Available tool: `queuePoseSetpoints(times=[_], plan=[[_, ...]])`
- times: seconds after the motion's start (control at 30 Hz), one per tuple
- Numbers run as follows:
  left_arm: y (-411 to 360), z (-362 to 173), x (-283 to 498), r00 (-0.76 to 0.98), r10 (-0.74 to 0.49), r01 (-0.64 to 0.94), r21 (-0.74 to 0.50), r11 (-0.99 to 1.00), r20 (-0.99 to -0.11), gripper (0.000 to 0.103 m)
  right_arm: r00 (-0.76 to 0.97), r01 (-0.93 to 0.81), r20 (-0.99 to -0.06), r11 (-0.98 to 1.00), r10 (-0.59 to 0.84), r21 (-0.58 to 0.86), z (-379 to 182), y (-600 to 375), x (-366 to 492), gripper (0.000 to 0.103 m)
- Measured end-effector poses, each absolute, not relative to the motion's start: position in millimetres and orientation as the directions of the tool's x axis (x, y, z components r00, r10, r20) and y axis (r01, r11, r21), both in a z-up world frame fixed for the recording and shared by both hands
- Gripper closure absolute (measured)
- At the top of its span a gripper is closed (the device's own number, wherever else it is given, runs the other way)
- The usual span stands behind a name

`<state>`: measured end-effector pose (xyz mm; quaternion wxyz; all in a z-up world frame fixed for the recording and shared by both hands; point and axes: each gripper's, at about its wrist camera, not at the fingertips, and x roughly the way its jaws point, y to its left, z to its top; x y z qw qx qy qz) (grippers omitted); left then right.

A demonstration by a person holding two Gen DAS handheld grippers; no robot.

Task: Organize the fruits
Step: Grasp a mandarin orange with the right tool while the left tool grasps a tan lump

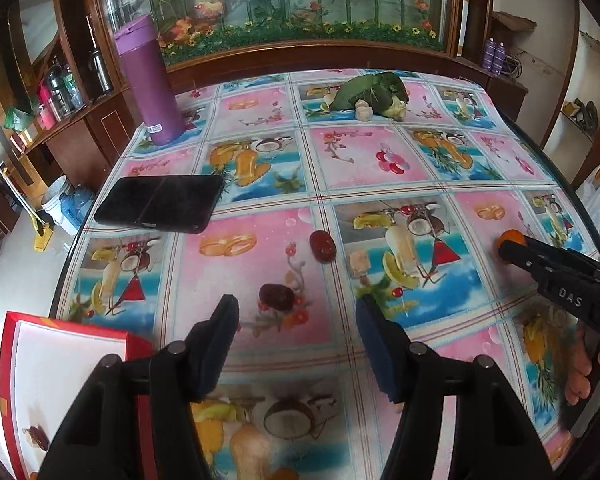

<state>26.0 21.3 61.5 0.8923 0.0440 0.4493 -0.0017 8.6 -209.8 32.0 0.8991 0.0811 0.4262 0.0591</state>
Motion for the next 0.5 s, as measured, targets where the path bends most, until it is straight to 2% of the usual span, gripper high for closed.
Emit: queuePoseSetpoints(times=[0.2, 0.37, 0.5], plan=[[0.3, 52.4, 34.2, 0.581, -0.006, 0.106, 0.069, 0.992, -0.814, 0.039, 0.621, -0.043, -0.767, 0.984, 0.160, 0.170, 27.2, -206.4, 12.8, 0.063], [-14.6, 40.0, 47.2, 0.553, -0.022, 0.126, 0.057, 0.990, -0.833, 0.040, 0.620, -0.040, -0.771, 0.987, 0.146, 0.155, 25.6, -206.8, 13.5, 0.070], [-17.2, 31.4, 59.3, 0.536, -0.043, 0.115, 0.023, 0.993, -0.843, 0.048, 0.620, -0.042, -0.771, 0.987, 0.147, 0.155, 25.3, -207.1, 13.8, 0.071]])
